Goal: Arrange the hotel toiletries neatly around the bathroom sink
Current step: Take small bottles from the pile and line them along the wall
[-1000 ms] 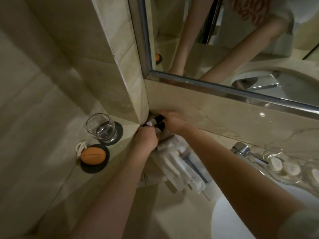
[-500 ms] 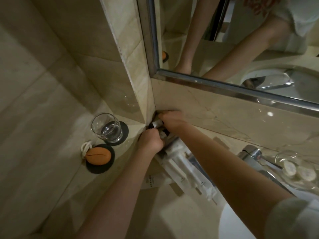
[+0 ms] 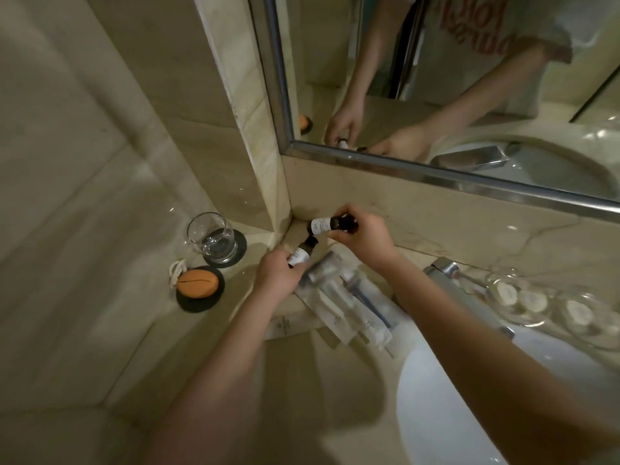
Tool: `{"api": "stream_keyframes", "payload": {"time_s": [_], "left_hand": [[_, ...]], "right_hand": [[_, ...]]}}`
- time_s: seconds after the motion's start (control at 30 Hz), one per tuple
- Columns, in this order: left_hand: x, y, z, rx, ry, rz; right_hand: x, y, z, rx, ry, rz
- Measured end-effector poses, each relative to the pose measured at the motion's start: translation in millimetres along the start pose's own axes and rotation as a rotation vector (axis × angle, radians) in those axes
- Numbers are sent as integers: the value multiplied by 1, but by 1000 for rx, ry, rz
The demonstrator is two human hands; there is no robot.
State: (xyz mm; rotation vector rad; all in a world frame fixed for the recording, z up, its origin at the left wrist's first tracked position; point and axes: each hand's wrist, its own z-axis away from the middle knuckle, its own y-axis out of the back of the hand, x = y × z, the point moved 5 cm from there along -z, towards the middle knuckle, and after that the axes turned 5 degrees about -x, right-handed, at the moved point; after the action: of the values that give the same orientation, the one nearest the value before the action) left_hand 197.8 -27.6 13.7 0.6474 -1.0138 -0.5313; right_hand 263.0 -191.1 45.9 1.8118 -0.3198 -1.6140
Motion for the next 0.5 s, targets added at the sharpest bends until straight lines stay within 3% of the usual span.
{"api": "stream_keyframes", "payload": {"time_s": [0.33,0.5], "left_hand": [[34,-8,97,89,-122,275],[56,-44,141,-19,-143,488]], "right_hand": [[5,53,125,120,-141,-556],[22,72,190,157,-236,-762]]}}
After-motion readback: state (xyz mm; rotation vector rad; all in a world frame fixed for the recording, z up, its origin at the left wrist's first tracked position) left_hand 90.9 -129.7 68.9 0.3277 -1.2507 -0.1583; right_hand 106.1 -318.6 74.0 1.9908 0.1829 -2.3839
